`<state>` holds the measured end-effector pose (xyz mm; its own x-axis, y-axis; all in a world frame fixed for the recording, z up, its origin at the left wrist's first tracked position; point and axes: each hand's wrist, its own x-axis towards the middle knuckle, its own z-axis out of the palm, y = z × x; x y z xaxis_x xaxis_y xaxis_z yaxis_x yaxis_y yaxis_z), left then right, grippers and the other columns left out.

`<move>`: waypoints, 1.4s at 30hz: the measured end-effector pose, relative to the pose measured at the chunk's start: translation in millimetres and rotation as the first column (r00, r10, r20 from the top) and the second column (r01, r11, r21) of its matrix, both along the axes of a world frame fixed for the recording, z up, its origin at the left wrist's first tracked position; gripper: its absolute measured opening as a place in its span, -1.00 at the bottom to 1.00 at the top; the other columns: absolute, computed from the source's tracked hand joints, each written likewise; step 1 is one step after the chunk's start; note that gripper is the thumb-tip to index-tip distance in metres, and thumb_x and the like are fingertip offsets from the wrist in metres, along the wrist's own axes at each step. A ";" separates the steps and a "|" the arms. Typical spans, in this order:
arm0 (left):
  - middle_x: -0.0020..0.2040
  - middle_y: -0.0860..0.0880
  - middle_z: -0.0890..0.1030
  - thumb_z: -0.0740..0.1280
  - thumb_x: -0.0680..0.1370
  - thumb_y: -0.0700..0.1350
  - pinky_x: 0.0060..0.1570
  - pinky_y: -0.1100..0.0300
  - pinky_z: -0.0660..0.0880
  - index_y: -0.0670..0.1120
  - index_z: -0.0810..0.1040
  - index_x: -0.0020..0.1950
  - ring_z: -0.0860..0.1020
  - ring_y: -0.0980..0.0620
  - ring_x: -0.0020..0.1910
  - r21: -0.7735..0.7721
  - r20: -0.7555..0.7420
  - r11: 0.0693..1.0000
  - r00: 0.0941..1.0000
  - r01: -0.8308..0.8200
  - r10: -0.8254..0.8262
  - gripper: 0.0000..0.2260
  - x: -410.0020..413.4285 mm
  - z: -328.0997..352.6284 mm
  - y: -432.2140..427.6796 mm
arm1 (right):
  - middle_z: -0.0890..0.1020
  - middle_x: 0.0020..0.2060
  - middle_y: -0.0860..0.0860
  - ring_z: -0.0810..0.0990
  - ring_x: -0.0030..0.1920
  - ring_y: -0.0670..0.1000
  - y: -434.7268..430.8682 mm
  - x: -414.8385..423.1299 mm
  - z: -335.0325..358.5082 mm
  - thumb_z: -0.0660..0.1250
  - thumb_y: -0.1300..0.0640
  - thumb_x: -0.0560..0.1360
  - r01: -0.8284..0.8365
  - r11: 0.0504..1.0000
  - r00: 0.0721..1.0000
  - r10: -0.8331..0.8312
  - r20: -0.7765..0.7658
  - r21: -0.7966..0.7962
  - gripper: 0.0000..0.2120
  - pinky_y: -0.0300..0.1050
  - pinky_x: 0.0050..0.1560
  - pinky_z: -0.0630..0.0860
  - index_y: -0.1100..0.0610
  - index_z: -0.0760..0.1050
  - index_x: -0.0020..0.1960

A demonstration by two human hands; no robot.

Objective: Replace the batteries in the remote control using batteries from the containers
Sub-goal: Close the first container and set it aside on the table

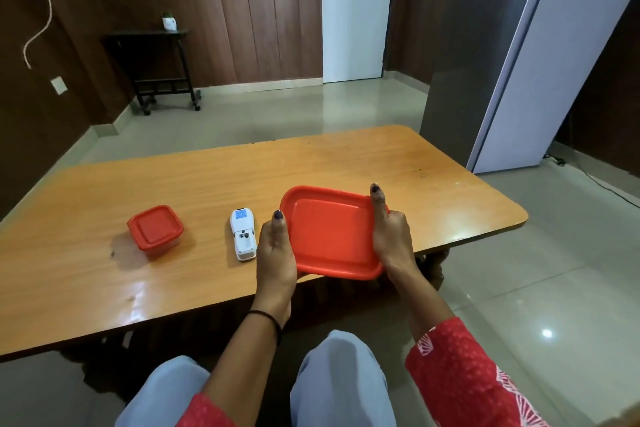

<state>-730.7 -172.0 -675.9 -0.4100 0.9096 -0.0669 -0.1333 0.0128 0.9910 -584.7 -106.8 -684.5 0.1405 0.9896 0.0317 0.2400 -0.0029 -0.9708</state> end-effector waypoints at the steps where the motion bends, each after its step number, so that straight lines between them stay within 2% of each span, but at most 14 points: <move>1: -0.06 0.06 0.59 0.06 0.45 0.37 0.04 -0.26 0.55 0.35 0.50 -0.15 0.60 -0.19 0.07 -0.002 0.013 1.000 1.000 0.002 -0.002 -0.74 3.3 4.0 2.6 | 0.39 -0.53 0.00 0.37 -0.51 0.02 3.9 3.1 2.2 -0.01 -0.47 0.33 -0.029 0.999 0.999 0.028 -0.037 -0.027 -0.38 -0.17 -0.41 0.31 0.10 0.31 -0.42; 4: 0.13 -0.06 0.60 0.06 0.51 0.34 -0.12 -0.16 0.62 0.10 0.45 0.22 0.62 -0.14 0.04 -0.045 0.145 0.999 0.989 -0.009 0.015 -0.54 10.6 5.3 30.8 | 0.57 -0.23 0.05 0.60 -0.26 0.05 16.8 22.6 8.7 0.03 -0.51 0.32 -0.175 0.975 0.982 0.162 -0.100 -0.140 -0.27 -0.18 -0.42 0.50 0.15 0.43 -0.02; 7: 0.17 -0.10 0.57 0.02 0.57 0.26 -0.13 -0.14 0.62 0.03 0.35 0.34 0.61 -0.18 0.07 -0.080 0.285 0.997 0.958 0.001 0.022 -0.54 24.0 2.8 75.6 | 0.54 0.05 0.04 0.65 -0.08 0.07 32.1 47.5 5.8 0.18 -0.28 0.48 -0.244 0.955 0.969 0.233 -0.082 -0.171 -0.47 -0.07 -0.36 0.60 0.08 0.29 0.25; 9: 0.11 -0.07 0.58 -0.02 0.63 0.16 -0.11 -0.08 0.62 0.03 0.36 0.29 0.60 -0.15 0.06 -0.089 0.244 0.993 0.968 0.076 -0.052 -0.64 40.8 3.6 117.3 | 0.56 0.03 0.08 0.67 -0.19 0.06 59.7 65.1 2.4 0.20 -0.07 0.56 -0.163 0.979 0.985 0.154 -0.079 -0.120 -0.63 -0.06 -0.40 0.58 0.14 0.33 0.25; 12: 0.02 -0.05 0.60 -0.01 0.65 0.01 -0.08 0.03 0.51 0.01 0.48 0.14 0.56 -0.05 -0.08 -0.122 0.088 0.966 0.972 0.228 -0.219 -0.71 72.3 -1.2 195.8 | 0.59 -0.11 0.18 0.66 -0.30 0.09 136.5 97.3 -6.3 0.18 0.13 0.60 0.041 0.996 0.967 -0.060 -0.247 -0.083 -0.73 -0.10 -0.49 0.58 0.32 0.40 0.17; 14: -0.13 -0.01 0.54 0.05 0.64 -0.02 -0.10 0.07 0.39 0.01 0.50 -0.01 0.46 -0.01 -0.18 -0.165 0.000 0.960 0.974 0.225 -0.228 -0.76 89.1 -9.9 257.9 | 0.56 -0.21 0.16 0.62 -0.34 0.08 199.0 116.1 -14.0 0.19 0.19 0.59 0.143 0.986 0.932 -0.164 -0.322 -0.088 -0.75 -0.14 -0.54 0.56 0.38 0.42 0.14; 19: -0.16 -0.09 0.55 0.21 0.57 -0.29 -0.27 0.11 0.49 -0.23 0.47 0.24 0.48 0.01 -0.28 -0.268 0.101 0.922 0.960 0.279 -0.261 -0.75 115.0 -38.0 397.7 | 0.54 -0.29 0.14 0.60 -0.41 0.05 348.0 141.0 -52.0 0.20 0.21 0.59 0.243 0.959 0.911 -0.276 -0.307 -0.144 -0.79 -0.16 -0.57 0.55 0.37 0.45 0.07; 22: 0.02 -0.21 0.54 0.23 0.50 -0.44 -0.30 0.15 0.50 -0.29 0.41 0.31 0.49 -0.03 -0.24 -0.257 0.050 0.918 0.953 0.300 -0.298 -0.63 122.3 -50.6 457.7 | 0.53 -0.39 0.14 0.59 -0.54 0.04 414.7 153.0 -76.3 0.24 0.19 0.56 0.282 0.938 0.879 -0.336 -0.339 -0.200 -0.78 0.16 -0.27 0.63 0.38 0.49 -0.08; 24: -0.05 -0.21 0.56 0.25 0.51 -0.42 -0.31 0.15 0.50 -0.27 0.45 0.24 0.50 -0.03 -0.27 -0.254 0.111 0.918 0.953 0.303 -0.283 -0.69 129.6 -62.8 492.9 | 0.50 -0.45 0.13 0.56 -0.59 0.03 448.7 161.0 -91.9 0.25 0.21 0.56 0.306 0.927 0.869 -0.365 -0.334 -0.217 -0.76 0.28 -0.10 0.56 0.26 0.44 -0.27; 27: -0.24 -0.11 0.53 0.28 0.51 -0.39 -0.36 0.17 0.47 -0.29 0.47 0.21 0.49 0.03 -0.40 -0.249 0.160 0.926 0.955 0.284 -0.250 -0.73 141.8 -71.8 537.1 | 0.49 -0.44 0.14 0.55 -0.64 -0.04 486.9 170.5 -97.8 0.23 0.24 0.57 0.309 0.922 0.848 -0.378 -0.372 -0.234 -0.73 0.01 -0.39 0.63 0.23 0.39 -0.31; 29: -0.25 -0.12 0.51 0.27 0.51 -0.42 -0.29 0.16 0.50 -0.31 0.45 0.22 0.50 0.02 -0.39 -0.240 0.175 0.930 0.955 0.279 -0.241 -0.71 153.1 -77.3 567.4 | 0.54 -0.51 0.12 0.55 -0.65 -0.06 513.0 178.8 -96.9 0.22 0.23 0.58 0.310 0.921 0.844 -0.381 -0.378 -0.237 -0.75 -0.22 -0.62 0.51 0.22 0.39 -0.27; 31: -0.25 -0.11 0.50 0.26 0.52 -0.42 -0.15 0.12 0.55 -0.32 0.44 0.23 0.49 0.01 -0.31 -0.229 0.198 0.933 0.951 0.279 -0.236 -0.72 160.1 -79.7 588.4 | 0.53 -0.66 0.04 0.54 -0.66 -0.07 533.6 182.9 -96.0 0.23 0.22 0.58 0.308 0.919 0.838 -0.385 -0.387 -0.246 -0.78 -0.30 -0.67 0.42 0.21 0.40 -0.25; 38: -0.20 -0.12 0.53 0.28 0.52 -0.40 -0.17 0.16 0.56 -0.34 0.40 0.30 0.53 0.01 -0.26 -0.159 0.292 0.946 0.929 0.283 -0.229 -0.66 165.7 -89.1 634.6 | 0.58 -0.62 0.05 0.56 -0.62 -0.04 583.6 184.3 -97.2 0.28 0.21 0.55 0.298 0.926 0.830 -0.372 -0.416 -0.233 -0.93 0.00 -0.29 0.49 0.22 0.46 -0.06; 42: -0.12 -0.18 0.56 0.31 0.51 -0.40 -0.12 0.13 0.60 -0.35 0.39 0.32 0.57 -0.04 -0.20 -0.151 0.225 0.945 0.941 0.289 -0.252 -0.62 160.9 -88.6 639.7 | 0.57 -0.45 0.11 0.57 -0.58 0.00 587.3 177.8 -92.9 0.24 0.25 0.56 0.368 0.896 0.797 -0.441 -0.412 -0.248 -0.94 0.06 -0.20 0.61 0.23 0.47 -0.04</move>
<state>-569.8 467.7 -764.5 -0.1111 0.9492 -0.2944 -0.2952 0.2514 0.9218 -407.0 480.6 -777.5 0.4913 0.8262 -0.2756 -0.2745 -0.1535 -0.9493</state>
